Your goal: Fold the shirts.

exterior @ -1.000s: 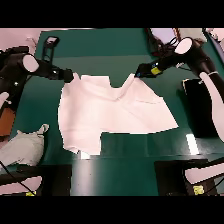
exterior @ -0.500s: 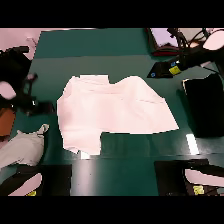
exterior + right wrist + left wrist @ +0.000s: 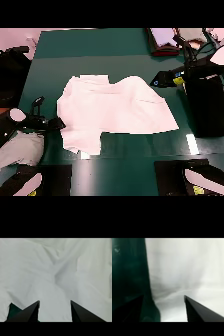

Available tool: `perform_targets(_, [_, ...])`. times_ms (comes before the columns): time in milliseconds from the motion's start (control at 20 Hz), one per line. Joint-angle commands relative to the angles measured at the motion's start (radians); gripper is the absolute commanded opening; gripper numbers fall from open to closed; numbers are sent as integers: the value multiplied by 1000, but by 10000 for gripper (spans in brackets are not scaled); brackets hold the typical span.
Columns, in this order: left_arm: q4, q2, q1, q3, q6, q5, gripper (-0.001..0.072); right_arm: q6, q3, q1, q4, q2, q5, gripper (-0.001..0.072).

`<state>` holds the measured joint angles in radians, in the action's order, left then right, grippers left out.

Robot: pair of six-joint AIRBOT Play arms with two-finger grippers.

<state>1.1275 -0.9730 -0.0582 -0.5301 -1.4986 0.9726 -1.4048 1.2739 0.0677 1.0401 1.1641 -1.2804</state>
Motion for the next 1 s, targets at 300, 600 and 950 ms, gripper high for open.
perform_targets(300, [-158,10,0,-11,139,63,21,0,-45,-155,11,-51,-117,441])
perform_targets(600, [-155,47,0,-158,146,100,21,0,-450,-520,205,-185,-114,548])
perform_targets(950, [-155,47,0,-168,145,93,22,90,-761,-829,49,-195,-3,451])
